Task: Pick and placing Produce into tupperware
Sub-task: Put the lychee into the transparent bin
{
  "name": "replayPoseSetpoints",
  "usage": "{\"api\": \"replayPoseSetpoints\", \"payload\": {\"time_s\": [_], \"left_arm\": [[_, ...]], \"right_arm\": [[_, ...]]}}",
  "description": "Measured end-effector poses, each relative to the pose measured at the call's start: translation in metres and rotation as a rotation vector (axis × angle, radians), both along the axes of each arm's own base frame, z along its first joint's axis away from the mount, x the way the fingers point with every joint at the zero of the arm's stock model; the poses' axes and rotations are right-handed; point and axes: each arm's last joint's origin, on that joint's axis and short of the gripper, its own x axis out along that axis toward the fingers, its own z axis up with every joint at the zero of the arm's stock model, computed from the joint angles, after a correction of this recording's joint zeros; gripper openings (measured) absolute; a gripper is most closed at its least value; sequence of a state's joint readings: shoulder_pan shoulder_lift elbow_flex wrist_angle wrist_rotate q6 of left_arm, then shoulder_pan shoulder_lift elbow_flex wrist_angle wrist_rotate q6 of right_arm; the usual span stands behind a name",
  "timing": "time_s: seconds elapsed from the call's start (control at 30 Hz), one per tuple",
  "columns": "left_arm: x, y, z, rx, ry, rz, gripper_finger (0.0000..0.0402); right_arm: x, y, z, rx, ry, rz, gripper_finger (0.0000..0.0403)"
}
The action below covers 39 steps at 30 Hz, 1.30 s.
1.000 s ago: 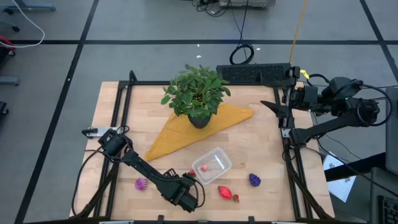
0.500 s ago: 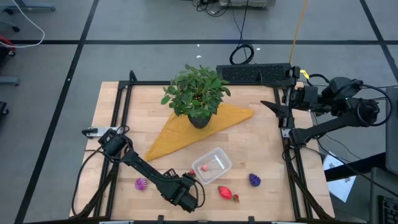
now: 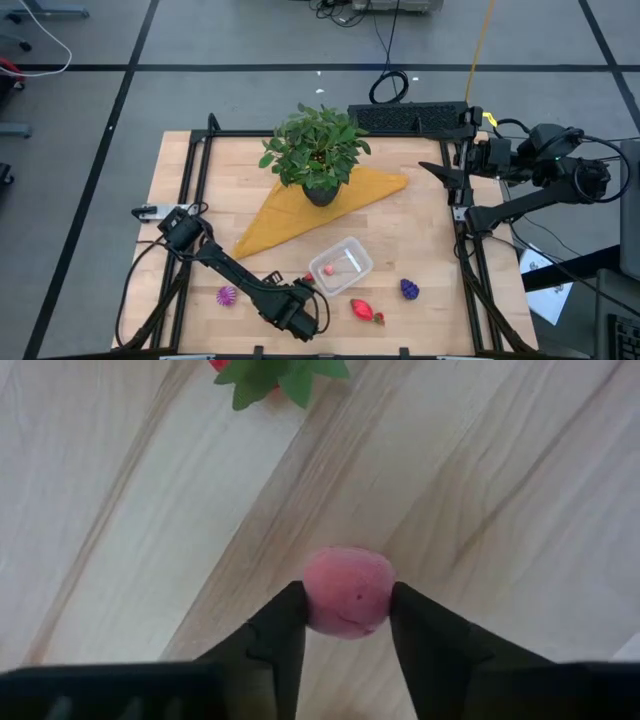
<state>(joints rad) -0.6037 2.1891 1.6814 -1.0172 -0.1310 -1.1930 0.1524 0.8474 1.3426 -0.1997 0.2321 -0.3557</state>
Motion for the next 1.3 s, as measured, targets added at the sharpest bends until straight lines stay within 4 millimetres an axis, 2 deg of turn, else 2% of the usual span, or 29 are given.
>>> {"api": "replayPoseSetpoints", "payload": {"time_s": [0.17, 0.7, 1.3], "left_arm": [[0.0001, 0.0, 0.0001, -0.001, -0.002, 0.013, 0.0125], [0.0003, 0.0001, 0.0001, 0.006, -0.006, -0.005, 0.0178], [0.0004, 0.0001, 0.0001, 0.007, -0.007, -0.005, 0.0173]], "right_arm": [[0.0012, 0.0002, -0.0004, -0.001, 0.003, 0.0, 0.0228], [0.004, 0.0006, -0.0013, -0.002, 0.011, 0.0, 0.0228], [0.004, 0.0006, -0.0013, -0.002, 0.011, 0.0, 0.0228]]}}
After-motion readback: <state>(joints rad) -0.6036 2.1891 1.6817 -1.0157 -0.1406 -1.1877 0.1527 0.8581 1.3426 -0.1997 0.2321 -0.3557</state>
